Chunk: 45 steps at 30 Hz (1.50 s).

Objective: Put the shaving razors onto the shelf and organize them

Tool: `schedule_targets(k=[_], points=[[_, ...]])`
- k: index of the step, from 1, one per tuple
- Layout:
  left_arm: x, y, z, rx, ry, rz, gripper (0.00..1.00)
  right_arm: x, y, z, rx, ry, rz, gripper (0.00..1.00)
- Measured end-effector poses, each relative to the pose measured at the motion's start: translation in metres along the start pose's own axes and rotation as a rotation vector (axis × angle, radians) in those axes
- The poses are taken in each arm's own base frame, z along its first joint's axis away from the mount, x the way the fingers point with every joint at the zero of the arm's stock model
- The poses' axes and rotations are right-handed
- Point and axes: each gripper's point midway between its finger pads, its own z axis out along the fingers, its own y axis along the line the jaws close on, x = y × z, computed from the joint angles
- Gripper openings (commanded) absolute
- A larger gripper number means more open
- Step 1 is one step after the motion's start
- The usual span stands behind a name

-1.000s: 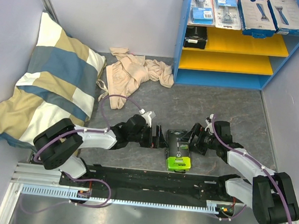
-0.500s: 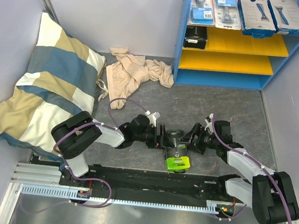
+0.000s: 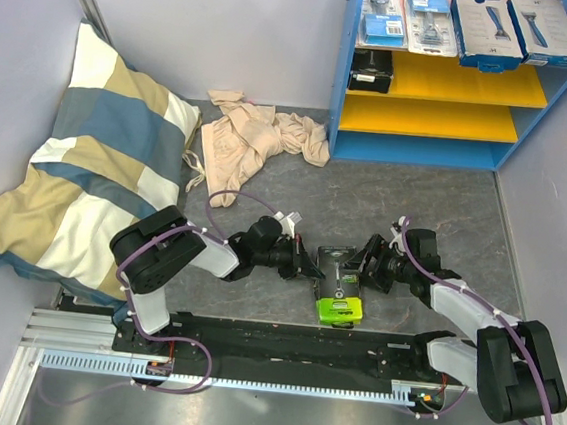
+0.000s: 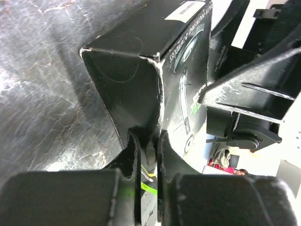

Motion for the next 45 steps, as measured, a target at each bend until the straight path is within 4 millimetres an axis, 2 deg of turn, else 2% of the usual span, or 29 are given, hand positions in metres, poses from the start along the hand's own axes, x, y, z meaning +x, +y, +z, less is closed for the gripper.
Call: schedule_targets(k=[6, 11, 20, 24, 30, 38, 39, 41, 42, 45], points=[[-0.002, -0.003, -0.001, 0.020, -0.009, -0.002, 0.02, -0.006, 0.002, -0.001, 0.018, -0.007, -0.008, 0.91], [-0.009, -0.006, -0.003, 0.040, -0.021, -0.005, 0.02, -0.020, 0.012, -0.004, 0.026, -0.043, -0.029, 0.96], [-0.040, -0.025, -0.019, 0.179, -0.089, -0.043, 0.02, -0.061, 0.054, -0.021, -0.016, -0.166, -0.111, 0.98], [-0.054, -0.028, -0.023, 0.254, -0.123, -0.097, 0.02, -0.071, 0.066, -0.027, -0.022, -0.194, -0.140, 0.98], [-0.061, -0.013, -0.020, 0.251, -0.125, -0.214, 0.02, -0.070, 0.064, -0.029, -0.003, -0.185, -0.149, 0.98], [-0.065, -0.027, -0.030, 0.321, -0.138, -0.204, 0.02, -0.066, 0.051, -0.031, 0.048, -0.174, -0.149, 0.98], [-0.065, -0.027, -0.030, 0.321, -0.137, -0.204, 0.12, -0.066, 0.049, -0.032, 0.056, -0.174, -0.147, 0.98], [-0.065, -0.027, -0.031, 0.325, -0.138, -0.201, 0.23, -0.064, 0.044, -0.033, 0.070, -0.176, -0.149, 0.98], [-0.065, -0.028, -0.031, 0.327, -0.136, -0.199, 0.36, -0.062, 0.040, -0.033, 0.078, -0.173, -0.149, 0.98], [-0.065, -0.031, -0.033, 0.333, -0.136, -0.188, 0.54, -0.054, 0.027, -0.031, 0.108, -0.162, -0.141, 0.98]])
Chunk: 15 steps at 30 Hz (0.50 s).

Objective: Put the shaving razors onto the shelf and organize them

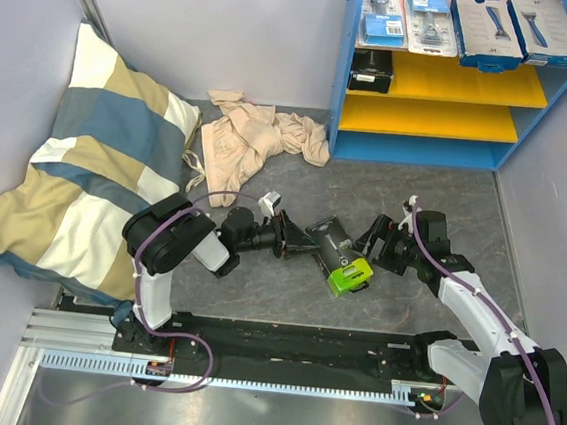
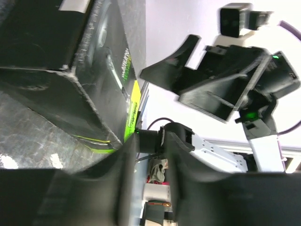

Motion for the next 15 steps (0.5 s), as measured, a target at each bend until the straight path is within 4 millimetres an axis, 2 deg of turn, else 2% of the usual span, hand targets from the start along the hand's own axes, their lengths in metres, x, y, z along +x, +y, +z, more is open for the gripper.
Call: schedule_targets(k=[6, 15], points=[[0.000, -0.007, -0.003, -0.021, 0.002, 0.071, 0.75, 0.021, -0.020, 0.007, 0.029, 0.041, 0.015, 0.98], [0.000, 0.017, -0.002, -0.159, 0.023, 0.105, 0.77, 0.038, -0.026, 0.030, -0.025, 0.117, 0.033, 0.97]])
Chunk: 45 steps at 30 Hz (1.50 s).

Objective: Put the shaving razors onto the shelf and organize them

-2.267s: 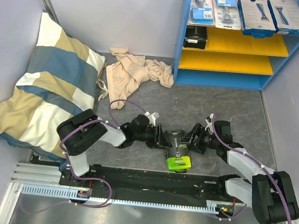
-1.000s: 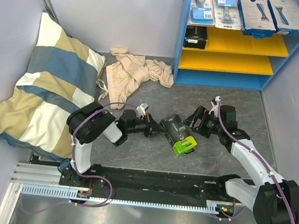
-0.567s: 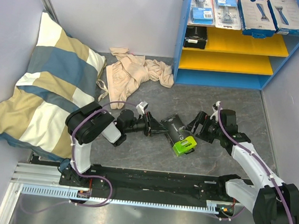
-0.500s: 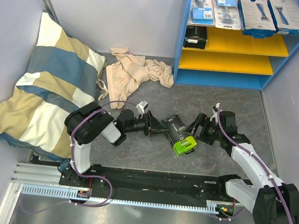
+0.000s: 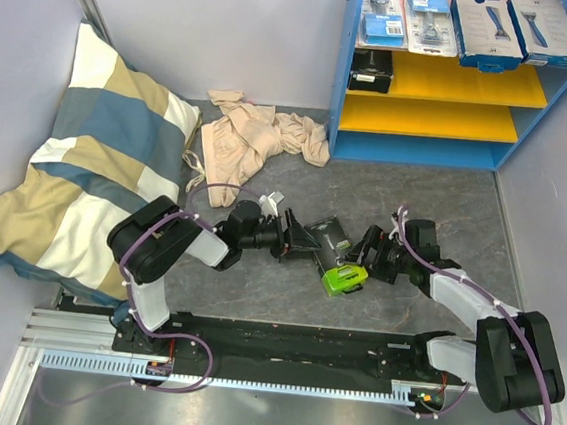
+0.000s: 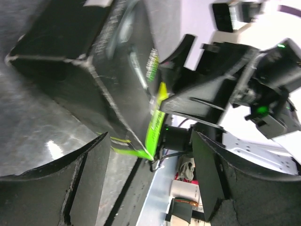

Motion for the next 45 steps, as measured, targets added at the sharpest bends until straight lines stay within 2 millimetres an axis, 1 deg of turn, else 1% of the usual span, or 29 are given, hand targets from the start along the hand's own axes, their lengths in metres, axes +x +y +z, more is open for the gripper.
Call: schedule_targets(k=[4, 8, 12, 15, 18, 21, 23, 25, 26, 27, 30, 33, 36, 38, 42, 45], points=[[0.005, 0.017, 0.008, -0.050, 0.024, -0.021, 0.76, 0.004, 0.007, 0.004, -0.044, 0.008, -0.026, 0.96], [0.015, 0.031, 0.018, -0.093, 0.060, -0.035, 0.72, 0.010, 0.013, 0.007, -0.085, 0.013, -0.052, 0.94], [0.024, 0.030, 0.023, -0.085, 0.077, -0.014, 0.66, 0.012, 0.014, 0.008, -0.102, 0.004, -0.067, 0.92], [0.035, 0.029, 0.025, -0.081, 0.092, 0.002, 0.65, 0.014, 0.015, 0.006, -0.102, -0.007, -0.084, 0.91], [0.056, 0.027, 0.024, -0.072, 0.122, 0.021, 0.65, 0.020, 0.015, 0.002, -0.084, -0.013, -0.099, 0.91], [0.091, 0.023, 0.019, -0.069, 0.194, 0.035, 0.65, 0.032, 0.014, -0.003, -0.068, -0.001, -0.117, 0.90], [0.114, 0.021, 0.015, -0.071, 0.240, 0.039, 0.65, 0.047, 0.016, -0.008, -0.072, 0.038, -0.125, 0.90], [0.132, 0.019, 0.010, -0.076, 0.272, 0.043, 0.65, 0.060, 0.018, -0.012, -0.081, 0.074, -0.131, 0.89], [0.139, 0.018, 0.007, -0.078, 0.283, 0.044, 0.65, 0.070, 0.018, -0.016, -0.087, 0.098, -0.131, 0.89], [0.145, 0.018, 0.004, -0.085, 0.294, 0.041, 0.65, 0.074, 0.019, -0.017, -0.092, 0.112, -0.134, 0.88], [0.162, 0.020, -0.007, -0.105, 0.332, 0.034, 0.65, 0.097, 0.020, -0.027, -0.116, 0.177, -0.130, 0.87], [0.179, 0.017, -0.019, -0.118, 0.365, 0.039, 0.66, 0.119, 0.023, -0.039, -0.151, 0.243, -0.120, 0.87], [0.187, 0.013, -0.030, -0.135, 0.372, 0.044, 0.72, 0.133, 0.027, -0.050, -0.199, 0.279, -0.107, 0.87], [0.186, 0.013, -0.034, -0.155, 0.356, 0.041, 0.75, 0.139, 0.029, -0.055, -0.223, 0.291, -0.097, 0.87], [0.181, 0.023, -0.036, -0.213, 0.319, 0.027, 0.78, 0.150, 0.025, -0.058, -0.236, 0.320, -0.069, 0.86], [0.180, 0.031, -0.033, -0.235, 0.309, 0.005, 0.79, 0.155, 0.022, -0.059, -0.232, 0.344, -0.051, 0.87]])
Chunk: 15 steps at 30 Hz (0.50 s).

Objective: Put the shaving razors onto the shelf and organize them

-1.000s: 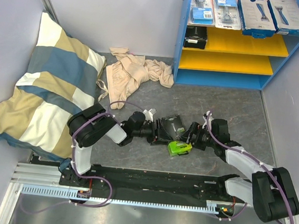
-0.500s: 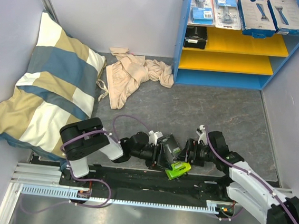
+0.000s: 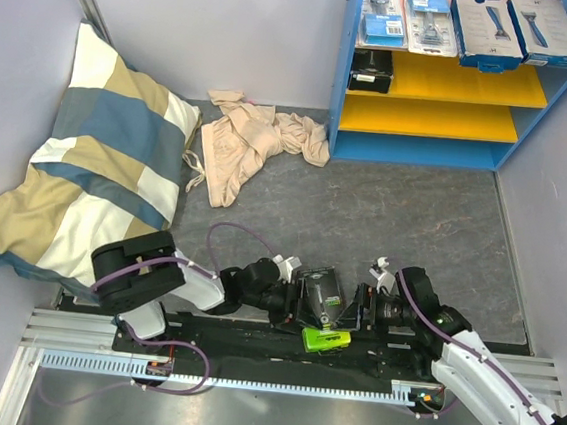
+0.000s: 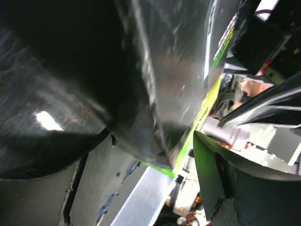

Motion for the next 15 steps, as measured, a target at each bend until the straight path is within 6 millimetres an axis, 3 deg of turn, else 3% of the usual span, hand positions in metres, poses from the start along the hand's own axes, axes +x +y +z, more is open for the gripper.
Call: schedule_targets(k=[6, 11, 12, 15], points=[[-0.002, -0.009, 0.014, 0.042, 0.041, -0.050, 0.79, 0.004, -0.006, 0.001, 0.016, 0.014, 0.013, 0.87], [-0.004, -0.016, 0.022, 0.087, 0.053, -0.060, 0.69, 0.002, -0.002, 0.002, -0.004, 0.008, 0.014, 0.86], [-0.004, -0.016, 0.023, 0.093, 0.051, -0.058, 0.65, 0.002, -0.001, 0.002, -0.011, 0.007, 0.015, 0.86], [-0.006, -0.016, 0.024, 0.110, 0.036, -0.047, 0.36, 0.000, 0.000, 0.003, -0.018, -0.003, 0.013, 0.87]])
